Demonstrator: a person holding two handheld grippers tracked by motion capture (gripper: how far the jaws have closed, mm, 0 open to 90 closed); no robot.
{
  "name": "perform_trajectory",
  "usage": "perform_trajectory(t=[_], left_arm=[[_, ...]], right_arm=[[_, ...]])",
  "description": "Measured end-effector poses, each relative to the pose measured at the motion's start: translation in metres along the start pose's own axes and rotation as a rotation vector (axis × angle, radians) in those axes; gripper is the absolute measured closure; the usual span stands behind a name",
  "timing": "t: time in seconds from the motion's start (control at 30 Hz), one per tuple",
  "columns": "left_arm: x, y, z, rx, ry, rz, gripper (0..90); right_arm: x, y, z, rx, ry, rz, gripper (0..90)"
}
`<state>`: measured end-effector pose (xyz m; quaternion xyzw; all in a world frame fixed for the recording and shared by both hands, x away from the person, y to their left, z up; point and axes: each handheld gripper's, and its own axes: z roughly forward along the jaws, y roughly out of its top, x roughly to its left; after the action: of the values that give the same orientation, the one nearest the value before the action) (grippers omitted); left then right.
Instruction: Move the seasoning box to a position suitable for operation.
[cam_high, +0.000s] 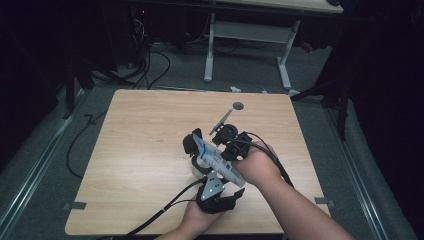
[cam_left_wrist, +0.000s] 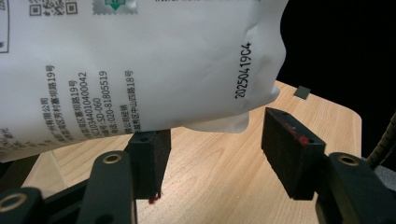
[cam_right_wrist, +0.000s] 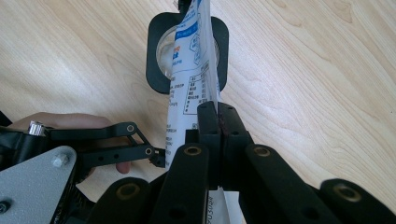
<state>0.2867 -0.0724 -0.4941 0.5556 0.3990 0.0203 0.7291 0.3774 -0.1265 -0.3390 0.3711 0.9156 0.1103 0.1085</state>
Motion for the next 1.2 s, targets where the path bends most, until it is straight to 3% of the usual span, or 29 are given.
perform_trajectory(t=[1.2], left_arm=[[0.0000,0.0009,0.0029,-0.001,0.003,-0.002,43.1]], right_arm=[[-0.0043,0.0027,-0.0005,0.013,0.023,0.006,90.0]])
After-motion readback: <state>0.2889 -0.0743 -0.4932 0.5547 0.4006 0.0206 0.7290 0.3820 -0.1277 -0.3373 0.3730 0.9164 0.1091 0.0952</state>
